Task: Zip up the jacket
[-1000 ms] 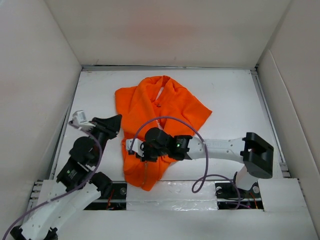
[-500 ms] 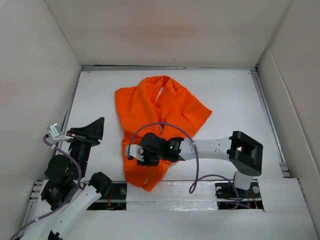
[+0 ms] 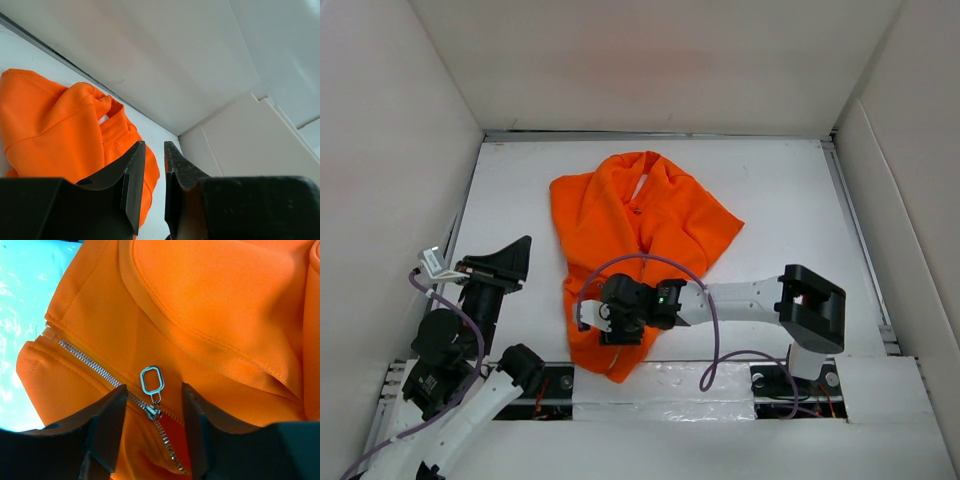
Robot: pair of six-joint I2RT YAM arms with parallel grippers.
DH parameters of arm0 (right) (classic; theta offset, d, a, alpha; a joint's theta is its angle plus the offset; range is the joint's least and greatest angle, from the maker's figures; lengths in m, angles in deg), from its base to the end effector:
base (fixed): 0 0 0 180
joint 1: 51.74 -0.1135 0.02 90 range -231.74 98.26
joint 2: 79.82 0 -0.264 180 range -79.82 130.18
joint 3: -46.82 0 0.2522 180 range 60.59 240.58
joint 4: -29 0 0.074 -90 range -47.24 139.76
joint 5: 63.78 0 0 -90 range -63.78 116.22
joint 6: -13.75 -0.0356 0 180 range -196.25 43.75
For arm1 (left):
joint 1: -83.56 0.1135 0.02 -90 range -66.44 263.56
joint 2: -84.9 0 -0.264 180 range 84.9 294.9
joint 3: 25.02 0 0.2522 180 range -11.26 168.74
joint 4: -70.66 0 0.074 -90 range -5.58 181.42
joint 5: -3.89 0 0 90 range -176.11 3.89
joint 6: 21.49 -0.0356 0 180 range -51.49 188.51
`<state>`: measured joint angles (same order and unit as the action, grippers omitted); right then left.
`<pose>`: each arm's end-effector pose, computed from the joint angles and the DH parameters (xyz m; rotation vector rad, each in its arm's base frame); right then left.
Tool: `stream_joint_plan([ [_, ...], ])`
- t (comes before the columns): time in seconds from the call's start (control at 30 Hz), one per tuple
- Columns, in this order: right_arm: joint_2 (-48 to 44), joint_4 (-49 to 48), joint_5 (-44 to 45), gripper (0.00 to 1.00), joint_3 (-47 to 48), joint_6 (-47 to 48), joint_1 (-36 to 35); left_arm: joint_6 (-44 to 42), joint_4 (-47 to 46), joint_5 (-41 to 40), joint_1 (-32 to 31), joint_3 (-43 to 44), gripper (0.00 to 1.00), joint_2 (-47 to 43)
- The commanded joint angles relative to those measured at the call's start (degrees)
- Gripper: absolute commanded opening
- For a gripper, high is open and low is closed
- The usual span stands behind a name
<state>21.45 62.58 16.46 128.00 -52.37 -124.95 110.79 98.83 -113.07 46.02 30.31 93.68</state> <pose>0.1020 0.3589 0.1979 -1.9811 1.6536 0.5533 0.0359 -0.0072 0.3702 -0.4745 1.2526 -0.8967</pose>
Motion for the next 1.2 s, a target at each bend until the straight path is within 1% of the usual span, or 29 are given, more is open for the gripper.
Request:
stream_joint_plan([
  [0.0, 0.5, 0.3, 0.0, 0.55, -0.4, 1.5, -0.6, -0.7, -2.7, 0.9, -0.3, -0.6, 0.19, 0.5],
  [0.23, 2.2, -8.8, 1.8, 0.55, -2.8, -0.1, -0.6, -0.5, -3.3, 0.9, -0.3, -1.1, 0.19, 1.2],
  [0.4, 4.4, -13.3, 0.8, 0.45, -4.7, -1.3, -0.1, -0.5, -3.3, 0.8, -0.3, -1.5, 0.19, 1.5],
  [0.43, 4.5, -14.1, 0.4, 0.42, -5.2, -1.8, 0.4, -0.4, -3.3, 0.9, -0.3, -1.7, 0.19, 1.7],
  [0.5, 4.0, -16.7, -1.0, 0.32, -6.9, -2.3, 1.0, -0.3, -3.3, 1.0, -0.3, -2.0, 0.19, 1.8],
  [0.53, 3.7, -17.4, -1.3, 0.25, -7.6, -3.0, 1.5, -0.2, -3.4, 1.0, -0.3, -2.2, 0.19, 2.0],
  [0.57, 2.7, -18.0, -1.5, 0.11, -8.7, -3.2, 2.0, 0.0, -3.4, 1.4, -0.3, -2.5, 0.19, 2.2],
  [0.6, 2.0, -19.1, -1.5, 0.08, -9.3, -3.5, 2.0, 0.1, -3.4, 1.6, -0.3, -2.8, 0.19, 2.3],
  [0.63, 1.3, -19.2, -1.5, 0.0, -9.8, -3.9, 2.6, 0.3, -3.3, 1.8, -0.3, -3.0, 0.19, 2.8],
  [0.77, -4.6, -24.8, -1.4, 0.0, -14.1, -5.9, 4.6, 1.2, -3.3, 3.0, -0.3, -4.2, 0.19, 3.7],
  [0.8, -7.9, -25.9, -1.3, 0.0, -14.9, -6.6, 5.1, 1.3, -3.5, 3.4, -0.3, -4.6, 0.2, 4.0],
  [0.9, -13.5, -30.5, -0.8, 0.0, -19.2, -9.6, 7.8, 1.3, -3.9, 5.9, -0.3, -5.4, 0.23, 6.2],
  [0.93, -17.0, -32.8, -1.0, 0.0, -20.4, -11.6, 8.8, 1.2, -4.1, 6.8, -0.3, -5.7, 0.26, 8.0],
  [0.97, -18.6, -34.0, -1.7, 0.0, -22.2, -12.5, 10.7, 1.1, -5.6, 10.2, -0.3, -6.2, 0.27, 8.9],
  [1.03, -22.8, -37.3, -2.3, 0.0, -23.9, -15.6, 13.0, 0.2, -7.8, 14.5, -0.3, -8.2, 0.29, 12.2],
  [1.07, -23.9, -38.4, -2.6, 0.0, -25.0, -16.3, 15.1, -0.2, -9.8, 19.1, -0.3, -8.9, 0.3, 13.2],
  [1.13, -25.4, -40.0, -4.0, 0.0, -25.1, -18.2, 17.6, -0.5, -11.4, 22.9, -0.3, -11.8, 0.33, 15.6],
  [1.17, -26.6, -40.0, -6.1, 0.0, -25.0, -18.3, 18.8, -0.6, -12.5, 25.9, -0.3, -12.8, 0.35, 15.9],
])
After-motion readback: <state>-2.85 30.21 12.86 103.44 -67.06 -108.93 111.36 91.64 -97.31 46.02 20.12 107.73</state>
